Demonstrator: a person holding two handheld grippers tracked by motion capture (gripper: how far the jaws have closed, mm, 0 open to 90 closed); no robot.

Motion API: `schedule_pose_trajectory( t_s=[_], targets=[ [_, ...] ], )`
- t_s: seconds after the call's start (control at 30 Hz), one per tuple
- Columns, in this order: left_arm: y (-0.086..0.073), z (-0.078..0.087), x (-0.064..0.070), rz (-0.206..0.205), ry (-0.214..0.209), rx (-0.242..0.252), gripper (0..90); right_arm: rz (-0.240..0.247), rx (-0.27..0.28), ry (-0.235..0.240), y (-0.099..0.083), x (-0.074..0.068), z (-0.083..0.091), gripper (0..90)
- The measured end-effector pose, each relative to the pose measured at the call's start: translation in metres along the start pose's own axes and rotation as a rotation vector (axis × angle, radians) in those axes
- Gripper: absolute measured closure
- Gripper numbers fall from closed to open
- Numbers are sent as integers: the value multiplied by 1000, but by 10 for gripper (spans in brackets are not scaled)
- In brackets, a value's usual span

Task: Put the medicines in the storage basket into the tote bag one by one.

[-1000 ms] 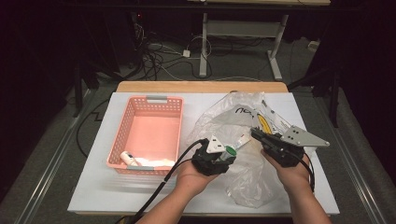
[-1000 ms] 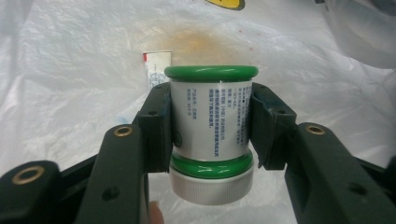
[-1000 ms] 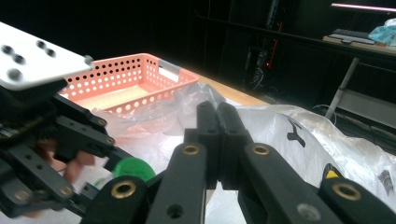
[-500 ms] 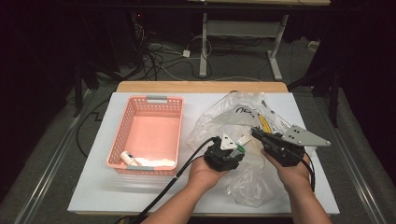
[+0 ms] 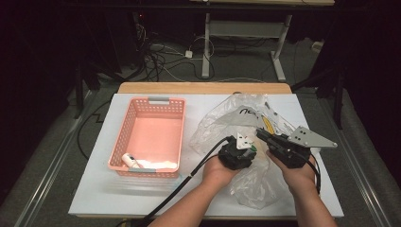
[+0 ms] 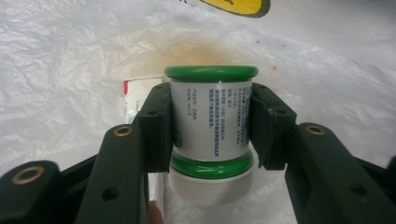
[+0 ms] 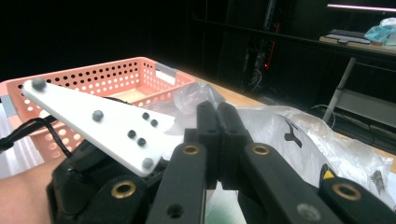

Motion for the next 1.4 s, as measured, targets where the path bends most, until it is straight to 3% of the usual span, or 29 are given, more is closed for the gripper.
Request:
schedule_pose_trajectory(
  t_s=[0.37, 0.63, 0.73, 1.13, 1.4],
  targets=[
    [-6, -22, -3, -11, 0, -20, 536, -4, 0, -1, -1, 2, 1, 900],
    [-7, -21, -2, -9, -13, -30, 535, -5, -2, -4, -2, 2, 1, 900],
    [-8, -18, -2, -30, 0, -38, 535, 0, -1, 0, -1, 1, 1, 900],
    [-14, -14, -2, -20, -1, -38, 532, 2, -4, 4, -2, 0, 0, 900],
    [-21, -13, -4, -34, -1, -86, 507, 7, -5, 4, -2, -1, -1, 900]
  ],
)
Point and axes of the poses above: each handheld gripper's, and its own axes: z roughly backward along the jaws, y roughly out of its top, x roughly to its right, the point moved 3 cm from there along -z, roughly forward along the jaws, and after that the axes turned 6 degrees about -y, right-handed, at the moved point
